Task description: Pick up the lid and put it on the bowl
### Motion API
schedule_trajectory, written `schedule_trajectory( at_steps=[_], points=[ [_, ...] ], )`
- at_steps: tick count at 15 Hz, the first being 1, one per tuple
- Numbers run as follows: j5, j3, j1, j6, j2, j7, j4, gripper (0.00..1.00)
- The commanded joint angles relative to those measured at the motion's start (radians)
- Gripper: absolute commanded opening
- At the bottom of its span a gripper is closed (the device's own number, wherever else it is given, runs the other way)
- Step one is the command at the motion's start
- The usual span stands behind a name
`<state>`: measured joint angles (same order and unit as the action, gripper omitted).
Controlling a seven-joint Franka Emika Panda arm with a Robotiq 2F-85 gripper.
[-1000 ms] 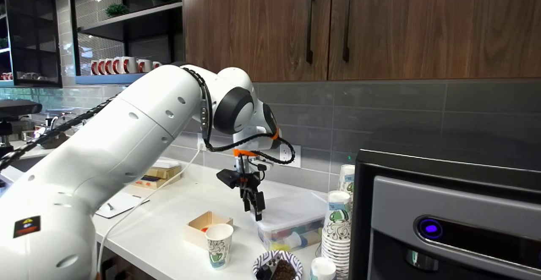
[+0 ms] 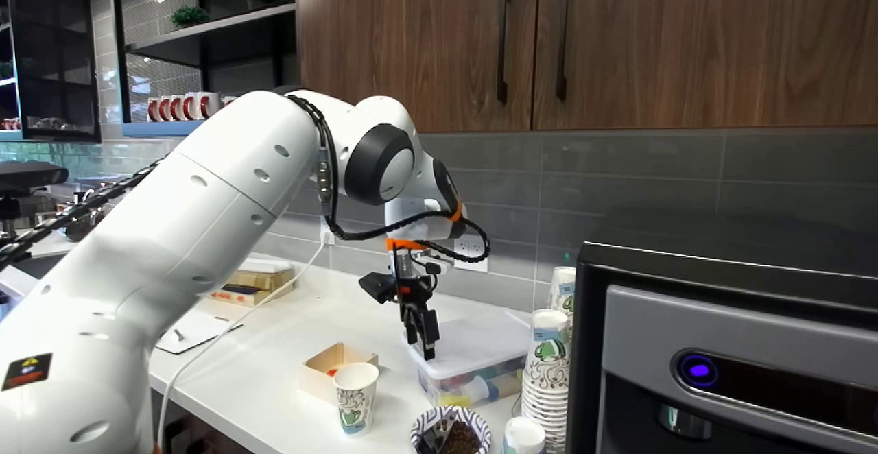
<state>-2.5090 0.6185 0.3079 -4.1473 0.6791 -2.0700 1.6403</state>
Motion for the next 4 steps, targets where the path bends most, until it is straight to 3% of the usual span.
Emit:
schedule_trajectory(
  at_steps=[1, 4],
  points=[
    [0.000, 0.009, 0.003, 0.031, -0.099, 0.035, 0.079, 1.00],
    [0.000, 0.016, 0.008, 0.041, -0.133, 0.037, 0.095, 1.00]
  ],
)
